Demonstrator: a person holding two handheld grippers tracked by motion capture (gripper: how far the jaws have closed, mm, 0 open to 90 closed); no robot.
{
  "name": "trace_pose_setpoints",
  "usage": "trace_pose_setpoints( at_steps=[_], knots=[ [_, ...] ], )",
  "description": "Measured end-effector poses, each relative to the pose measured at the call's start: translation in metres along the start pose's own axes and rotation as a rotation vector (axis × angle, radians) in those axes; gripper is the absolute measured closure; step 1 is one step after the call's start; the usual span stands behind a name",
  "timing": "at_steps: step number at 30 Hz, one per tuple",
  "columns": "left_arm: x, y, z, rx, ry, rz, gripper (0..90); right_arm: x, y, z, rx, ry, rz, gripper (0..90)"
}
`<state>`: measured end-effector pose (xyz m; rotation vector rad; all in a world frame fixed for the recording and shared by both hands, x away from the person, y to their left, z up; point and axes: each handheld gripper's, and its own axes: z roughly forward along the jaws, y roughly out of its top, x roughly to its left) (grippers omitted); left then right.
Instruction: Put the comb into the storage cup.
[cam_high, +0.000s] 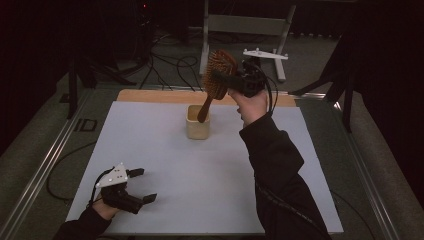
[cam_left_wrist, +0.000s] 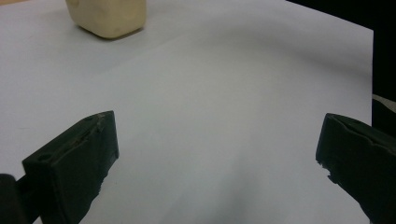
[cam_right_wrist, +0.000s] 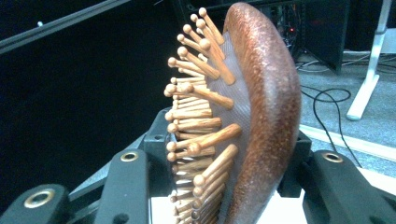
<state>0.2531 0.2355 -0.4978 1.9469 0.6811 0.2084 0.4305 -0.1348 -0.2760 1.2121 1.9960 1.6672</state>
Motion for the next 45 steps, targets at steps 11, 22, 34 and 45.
trace_pose_setpoints(
  at_steps=[11, 22, 34, 45],
  knots=[
    [-0.001, 0.001, -0.001, -0.006, -0.002, 0.009, 0.1, -0.01, 0.0, 0.016, -0.035, -0.034, 0.007, 51.7],
    [-0.001, 0.001, -0.001, -0.011, -0.017, 0.014, 0.1, -0.018, -0.016, 0.038, -0.044, -0.054, -0.004, 51.7],
    [-0.004, 0.002, -0.001, -0.011, -0.022, 0.026, 0.1, -0.025, -0.034, 0.06, 0.0, -0.059, 0.009, 51.6],
    [-0.004, 0.002, -0.001, -0.013, -0.022, 0.028, 0.1, -0.035, -0.047, 0.071, 0.024, -0.063, 0.038, 51.6]
  ],
)
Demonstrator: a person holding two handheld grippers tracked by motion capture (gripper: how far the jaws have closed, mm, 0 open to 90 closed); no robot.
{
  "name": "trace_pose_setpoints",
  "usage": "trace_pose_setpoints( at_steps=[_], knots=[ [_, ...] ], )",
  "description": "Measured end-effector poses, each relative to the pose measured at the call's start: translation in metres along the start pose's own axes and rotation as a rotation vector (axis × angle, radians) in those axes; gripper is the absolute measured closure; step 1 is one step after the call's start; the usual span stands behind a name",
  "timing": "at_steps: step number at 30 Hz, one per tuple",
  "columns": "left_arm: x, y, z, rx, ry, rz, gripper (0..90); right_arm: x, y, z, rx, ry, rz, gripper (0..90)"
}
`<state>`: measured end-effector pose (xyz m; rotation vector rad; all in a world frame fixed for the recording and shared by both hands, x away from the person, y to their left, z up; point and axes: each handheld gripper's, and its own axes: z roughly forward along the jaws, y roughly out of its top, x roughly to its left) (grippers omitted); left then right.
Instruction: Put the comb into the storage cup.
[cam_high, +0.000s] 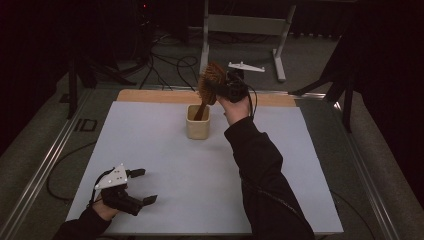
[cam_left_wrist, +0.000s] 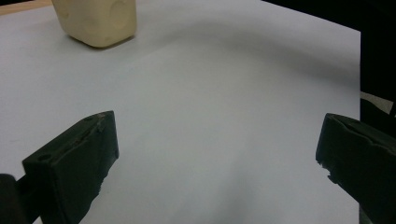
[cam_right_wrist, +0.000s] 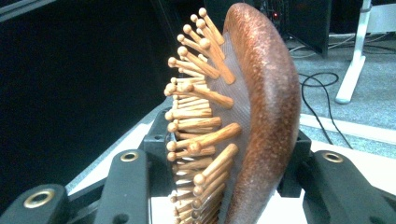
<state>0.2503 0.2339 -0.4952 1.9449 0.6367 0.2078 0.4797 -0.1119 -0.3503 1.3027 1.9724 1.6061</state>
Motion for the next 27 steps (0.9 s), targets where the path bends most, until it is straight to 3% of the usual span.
trace_pose_setpoints(
  at_steps=[27],
  knots=[
    [0.0, 0.0, -0.001, -0.002, 0.002, -0.003, 0.1, -0.01, -0.022, 0.017, 0.037, 0.012, 0.049, 51.4]
  ],
)
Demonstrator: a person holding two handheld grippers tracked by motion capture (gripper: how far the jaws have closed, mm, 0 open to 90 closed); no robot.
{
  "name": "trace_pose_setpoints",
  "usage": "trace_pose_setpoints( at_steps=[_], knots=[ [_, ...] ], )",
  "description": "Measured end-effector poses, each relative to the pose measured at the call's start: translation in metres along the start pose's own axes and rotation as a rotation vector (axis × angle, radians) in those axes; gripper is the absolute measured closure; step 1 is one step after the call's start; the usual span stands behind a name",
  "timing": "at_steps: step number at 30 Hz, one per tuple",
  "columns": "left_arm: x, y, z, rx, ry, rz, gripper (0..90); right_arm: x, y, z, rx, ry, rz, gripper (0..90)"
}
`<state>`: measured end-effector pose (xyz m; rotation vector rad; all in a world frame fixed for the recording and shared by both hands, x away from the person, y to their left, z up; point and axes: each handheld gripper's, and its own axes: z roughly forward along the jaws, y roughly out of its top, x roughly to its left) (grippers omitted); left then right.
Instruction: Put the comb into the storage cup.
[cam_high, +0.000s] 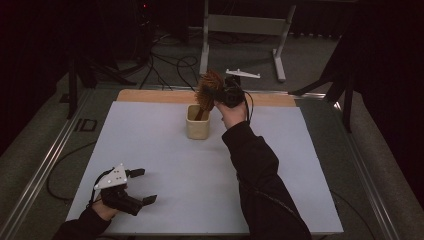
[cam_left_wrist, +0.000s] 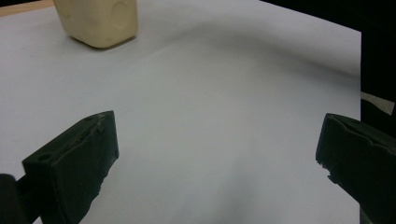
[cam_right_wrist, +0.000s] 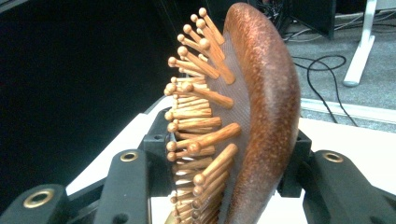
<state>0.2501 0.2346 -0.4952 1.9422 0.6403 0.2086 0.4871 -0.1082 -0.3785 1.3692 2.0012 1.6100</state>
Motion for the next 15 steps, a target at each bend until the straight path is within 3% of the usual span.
trace_pose_setpoints(
  at_steps=[15],
  knots=[
    [0.001, -0.001, 0.001, 0.005, -0.004, 0.002, 0.1, -0.005, -0.014, 0.008, 0.029, -0.003, 0.019, 51.2]
  ],
)
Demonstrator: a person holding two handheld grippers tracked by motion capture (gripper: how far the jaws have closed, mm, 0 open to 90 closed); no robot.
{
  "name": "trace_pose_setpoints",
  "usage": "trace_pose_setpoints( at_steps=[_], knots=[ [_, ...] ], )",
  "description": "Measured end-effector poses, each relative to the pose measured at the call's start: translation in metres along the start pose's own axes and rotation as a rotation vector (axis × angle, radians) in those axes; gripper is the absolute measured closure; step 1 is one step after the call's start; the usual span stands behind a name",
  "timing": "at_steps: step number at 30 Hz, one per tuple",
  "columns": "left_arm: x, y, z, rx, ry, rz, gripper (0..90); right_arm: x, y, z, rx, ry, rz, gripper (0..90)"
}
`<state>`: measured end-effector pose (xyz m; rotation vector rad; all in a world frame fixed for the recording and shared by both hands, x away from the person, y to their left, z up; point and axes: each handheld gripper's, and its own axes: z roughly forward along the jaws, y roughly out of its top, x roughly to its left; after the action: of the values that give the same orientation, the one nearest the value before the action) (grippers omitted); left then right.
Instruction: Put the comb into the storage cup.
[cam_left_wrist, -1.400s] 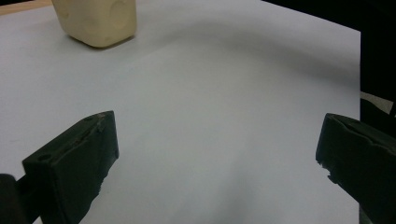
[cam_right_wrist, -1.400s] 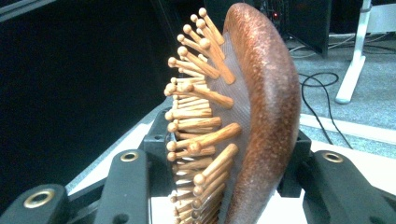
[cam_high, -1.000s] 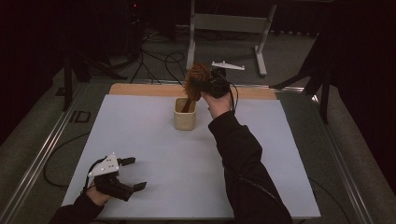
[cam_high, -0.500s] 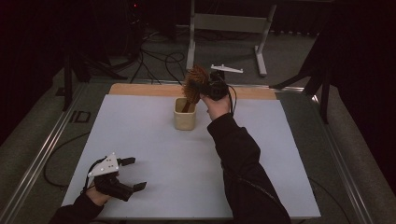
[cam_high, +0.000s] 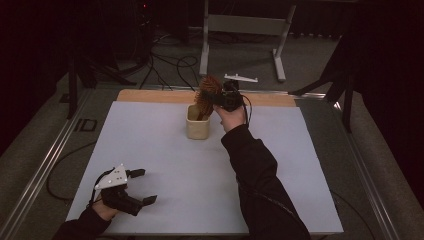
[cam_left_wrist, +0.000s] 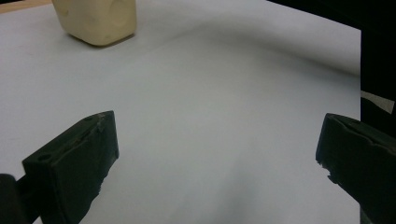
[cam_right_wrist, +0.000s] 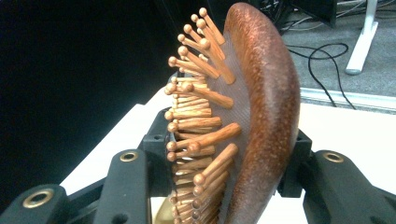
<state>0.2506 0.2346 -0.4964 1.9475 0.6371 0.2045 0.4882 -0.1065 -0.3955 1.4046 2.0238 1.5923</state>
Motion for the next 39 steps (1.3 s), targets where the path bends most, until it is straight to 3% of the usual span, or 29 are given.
trace_pose_setpoints(
  at_steps=[18, 21, 24, 28, 29, 30, 34, 39],
  knots=[
    [0.0, 0.0, 0.001, 0.003, -0.003, -0.001, 0.1, -0.012, -0.005, 0.001, 0.024, 0.018, 0.036, 47.0],
    [0.0, 0.0, 0.001, 0.003, -0.005, -0.002, 0.1, -0.011, -0.005, 0.002, 0.028, 0.018, 0.02, 45.5],
    [0.0, 0.0, 0.001, 0.004, -0.006, -0.002, 0.1, -0.008, -0.004, 0.003, 0.038, 0.01, -0.003, 40.7],
    [0.0, 0.0, 0.001, 0.003, -0.009, -0.002, 0.1, -0.008, -0.002, 0.002, 0.032, 0.021, -0.022, 24.6],
    [0.0, 0.0, 0.001, 0.003, -0.009, -0.002, 0.1, -0.008, -0.002, 0.002, 0.032, 0.021, -0.022, 24.6],
    [0.0, 0.0, 0.001, 0.004, -0.01, -0.003, 0.1, -0.009, -0.001, 0.0, 0.033, 0.049, -0.029, 15.1],
    [0.0, 0.0, 0.001, 0.002, -0.008, -0.004, 0.0, -0.01, -0.001, -0.001, 0.05, 0.044, -0.058, 9.3],
    [0.0, 0.0, 0.002, 0.004, -0.008, -0.004, 0.1, -0.011, -0.004, -0.003, 0.07, 0.02, -0.102, 9.0]
  ],
)
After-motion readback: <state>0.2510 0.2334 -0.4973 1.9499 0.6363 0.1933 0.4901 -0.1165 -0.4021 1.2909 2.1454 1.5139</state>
